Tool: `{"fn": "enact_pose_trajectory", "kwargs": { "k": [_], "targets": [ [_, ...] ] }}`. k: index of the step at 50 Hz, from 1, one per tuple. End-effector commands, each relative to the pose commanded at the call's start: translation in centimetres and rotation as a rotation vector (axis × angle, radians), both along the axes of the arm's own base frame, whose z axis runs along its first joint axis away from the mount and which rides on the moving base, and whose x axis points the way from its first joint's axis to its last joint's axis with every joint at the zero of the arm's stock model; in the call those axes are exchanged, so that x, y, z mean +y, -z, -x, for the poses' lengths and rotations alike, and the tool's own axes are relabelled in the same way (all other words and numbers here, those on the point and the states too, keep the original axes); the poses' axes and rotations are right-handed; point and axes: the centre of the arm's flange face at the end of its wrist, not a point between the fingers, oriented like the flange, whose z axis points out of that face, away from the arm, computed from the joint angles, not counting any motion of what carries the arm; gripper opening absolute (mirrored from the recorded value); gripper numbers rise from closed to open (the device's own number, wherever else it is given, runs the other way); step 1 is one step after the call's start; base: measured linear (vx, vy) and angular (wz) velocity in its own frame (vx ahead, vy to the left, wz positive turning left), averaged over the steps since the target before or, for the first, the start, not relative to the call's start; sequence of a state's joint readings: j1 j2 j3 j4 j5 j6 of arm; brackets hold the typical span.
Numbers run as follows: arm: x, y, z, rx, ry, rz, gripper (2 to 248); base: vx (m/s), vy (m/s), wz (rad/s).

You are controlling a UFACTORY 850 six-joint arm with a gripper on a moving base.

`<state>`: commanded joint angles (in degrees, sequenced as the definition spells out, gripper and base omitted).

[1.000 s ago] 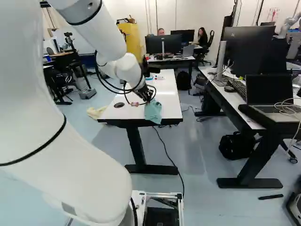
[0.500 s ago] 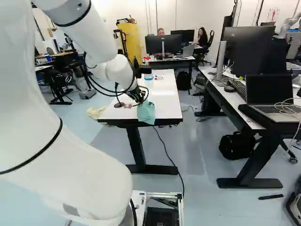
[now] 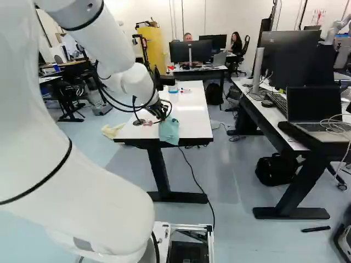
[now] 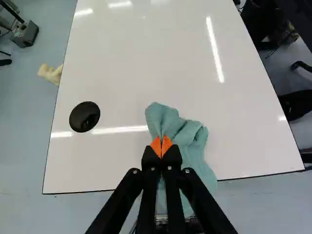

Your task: Clean the table with the green towel

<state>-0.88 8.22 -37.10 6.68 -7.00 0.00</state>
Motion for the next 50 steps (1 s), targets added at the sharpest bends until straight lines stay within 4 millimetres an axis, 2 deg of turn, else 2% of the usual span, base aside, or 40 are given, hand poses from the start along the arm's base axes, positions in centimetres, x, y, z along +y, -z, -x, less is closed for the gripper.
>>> {"fn": "enact_pose_trajectory", "kwargs": {
  "k": [18,50],
  "targets": [
    [2.4,-2.0,0.5,-0.049,-0.060,-0.001,21,0.000,0.000,0.000],
    [7.6,-2.2,-1.4,-0.044,-0.178,-0.003,21,0.000,0.000,0.000]
  ]
}}
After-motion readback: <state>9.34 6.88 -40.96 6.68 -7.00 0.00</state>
